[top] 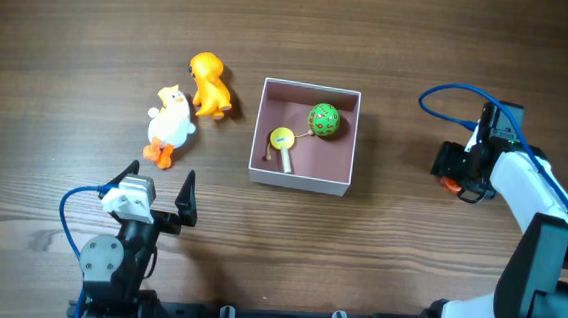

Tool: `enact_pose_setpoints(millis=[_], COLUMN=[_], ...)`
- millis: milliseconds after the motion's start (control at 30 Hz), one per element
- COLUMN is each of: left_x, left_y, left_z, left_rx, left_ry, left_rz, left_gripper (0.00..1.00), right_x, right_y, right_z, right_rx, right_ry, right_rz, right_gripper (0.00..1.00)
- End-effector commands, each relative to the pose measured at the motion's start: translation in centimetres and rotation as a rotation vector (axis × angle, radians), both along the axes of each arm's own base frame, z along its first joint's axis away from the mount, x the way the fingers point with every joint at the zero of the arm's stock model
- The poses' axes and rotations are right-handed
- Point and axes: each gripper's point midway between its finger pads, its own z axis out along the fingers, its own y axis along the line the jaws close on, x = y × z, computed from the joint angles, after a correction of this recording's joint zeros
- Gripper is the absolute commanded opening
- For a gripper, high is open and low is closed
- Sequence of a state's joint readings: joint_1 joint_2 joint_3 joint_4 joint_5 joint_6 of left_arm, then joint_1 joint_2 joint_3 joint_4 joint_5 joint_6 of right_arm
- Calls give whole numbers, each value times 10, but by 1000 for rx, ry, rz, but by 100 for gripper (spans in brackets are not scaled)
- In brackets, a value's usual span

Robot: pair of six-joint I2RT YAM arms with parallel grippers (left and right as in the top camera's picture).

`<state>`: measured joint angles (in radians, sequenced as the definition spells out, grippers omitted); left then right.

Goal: Pack container
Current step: 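Lower the right gripper onto the orange round toy and grasp it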

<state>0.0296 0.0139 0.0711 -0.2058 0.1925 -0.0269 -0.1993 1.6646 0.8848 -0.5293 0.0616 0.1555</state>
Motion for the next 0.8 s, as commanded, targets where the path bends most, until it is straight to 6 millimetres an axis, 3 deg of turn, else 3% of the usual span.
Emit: enact_pose_setpoints(millis=[0,233,500,567,667,767], left_x=[0,0,0,0,0,0], left_y=[-1,-1,-1,-1,-1,-1], left_z=[-1,-1,-1,-1,-1,-1], left_rx=[14,14,14,14,14,14], left_ry=[-7,-7,-7,-7,-7,-7], left_rz=[-11,-11,-11,-11,-11,-11], left_gripper=[100,100,100,100,100,100], right_x=[3,0,-1,0,2,6], right_y=[-5,-11,-10,-10,-11,-11], right_z=[1,-2,-18,-18,-16,-10], right_rx=[-25,-22,-8,-9,-11,-5], right_ry=[-12,-5,27,25,17,18], right_rz=[-9,-29,-28,-28,-28,-27], right_gripper=[80,79,78,73,51,43])
